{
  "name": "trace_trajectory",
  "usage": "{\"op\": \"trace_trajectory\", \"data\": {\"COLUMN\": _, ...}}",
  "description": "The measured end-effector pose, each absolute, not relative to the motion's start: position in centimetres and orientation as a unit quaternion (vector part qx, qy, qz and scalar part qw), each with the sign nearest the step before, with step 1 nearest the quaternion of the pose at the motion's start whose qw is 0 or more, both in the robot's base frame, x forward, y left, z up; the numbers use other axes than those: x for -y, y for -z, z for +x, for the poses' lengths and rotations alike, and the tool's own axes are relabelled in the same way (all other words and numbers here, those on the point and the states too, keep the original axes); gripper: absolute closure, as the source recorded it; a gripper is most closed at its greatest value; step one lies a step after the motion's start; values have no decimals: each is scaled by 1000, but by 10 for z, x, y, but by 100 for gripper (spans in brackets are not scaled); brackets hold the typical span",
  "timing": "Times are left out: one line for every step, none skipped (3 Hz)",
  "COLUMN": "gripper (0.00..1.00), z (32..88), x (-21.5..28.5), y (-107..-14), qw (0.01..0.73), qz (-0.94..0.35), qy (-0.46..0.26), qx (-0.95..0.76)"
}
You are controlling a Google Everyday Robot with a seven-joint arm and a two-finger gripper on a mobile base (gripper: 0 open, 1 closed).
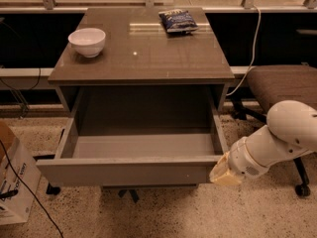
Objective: Close top drawer
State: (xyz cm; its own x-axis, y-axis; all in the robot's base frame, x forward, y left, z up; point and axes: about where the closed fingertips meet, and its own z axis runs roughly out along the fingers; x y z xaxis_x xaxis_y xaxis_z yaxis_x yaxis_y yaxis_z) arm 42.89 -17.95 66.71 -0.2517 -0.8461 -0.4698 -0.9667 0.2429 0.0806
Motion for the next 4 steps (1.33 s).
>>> {"op": "trace_trajectory", "data": {"gripper": 100, "z": 452, "x": 164, "y": -660, "qw": 178, "qz": -600, "qy": -154, "qx": -764}}
{"op": "trace_trajectory", "data": {"gripper": 100, "z": 461, "x": 157, "y": -657, "qw": 182, "qz": -606, "qy": -147, "qx": -761}}
{"op": "trace_trajectory", "data": {"gripper": 100, "z": 502, "x": 133, "y": -651, "qw": 200, "qz": -624, "qy": -120, "qx": -746}}
{"op": "trace_trajectory", "data": {"gripper": 100, "z": 502, "x": 133, "y": -651, "qw": 200, "qz": -624, "qy": -120, "qx": -746}}
